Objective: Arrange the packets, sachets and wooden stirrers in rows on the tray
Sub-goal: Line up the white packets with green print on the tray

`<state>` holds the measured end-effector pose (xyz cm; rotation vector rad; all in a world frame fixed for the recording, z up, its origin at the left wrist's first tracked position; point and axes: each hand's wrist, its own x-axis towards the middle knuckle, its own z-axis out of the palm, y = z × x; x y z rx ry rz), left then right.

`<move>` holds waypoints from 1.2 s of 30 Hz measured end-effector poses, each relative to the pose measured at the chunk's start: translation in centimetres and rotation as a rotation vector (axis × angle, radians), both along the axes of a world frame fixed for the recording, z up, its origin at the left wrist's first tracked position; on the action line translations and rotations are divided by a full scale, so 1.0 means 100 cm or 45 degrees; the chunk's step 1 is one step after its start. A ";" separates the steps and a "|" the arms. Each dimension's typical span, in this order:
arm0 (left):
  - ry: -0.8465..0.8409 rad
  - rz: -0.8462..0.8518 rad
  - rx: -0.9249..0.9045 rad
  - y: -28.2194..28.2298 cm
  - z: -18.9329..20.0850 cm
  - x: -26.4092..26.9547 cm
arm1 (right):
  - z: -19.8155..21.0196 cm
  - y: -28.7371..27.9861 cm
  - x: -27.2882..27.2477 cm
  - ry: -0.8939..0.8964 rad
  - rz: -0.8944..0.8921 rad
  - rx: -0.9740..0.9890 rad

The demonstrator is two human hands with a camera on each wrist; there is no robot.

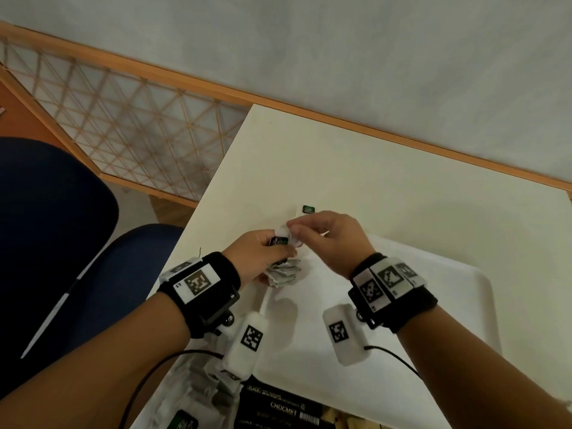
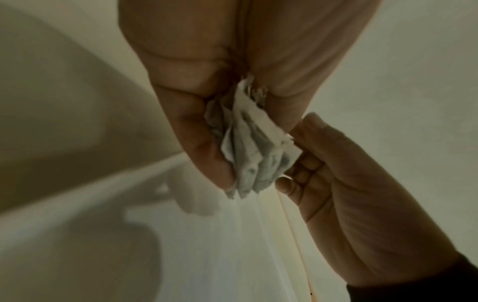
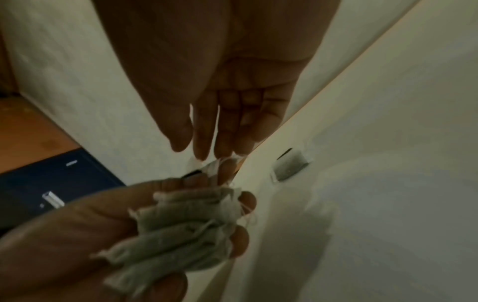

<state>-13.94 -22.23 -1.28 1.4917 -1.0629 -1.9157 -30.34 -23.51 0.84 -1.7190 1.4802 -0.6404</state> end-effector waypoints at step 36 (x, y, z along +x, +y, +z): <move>0.327 0.216 0.165 -0.009 -0.006 0.013 | -0.019 -0.053 -0.056 0.377 -0.227 0.125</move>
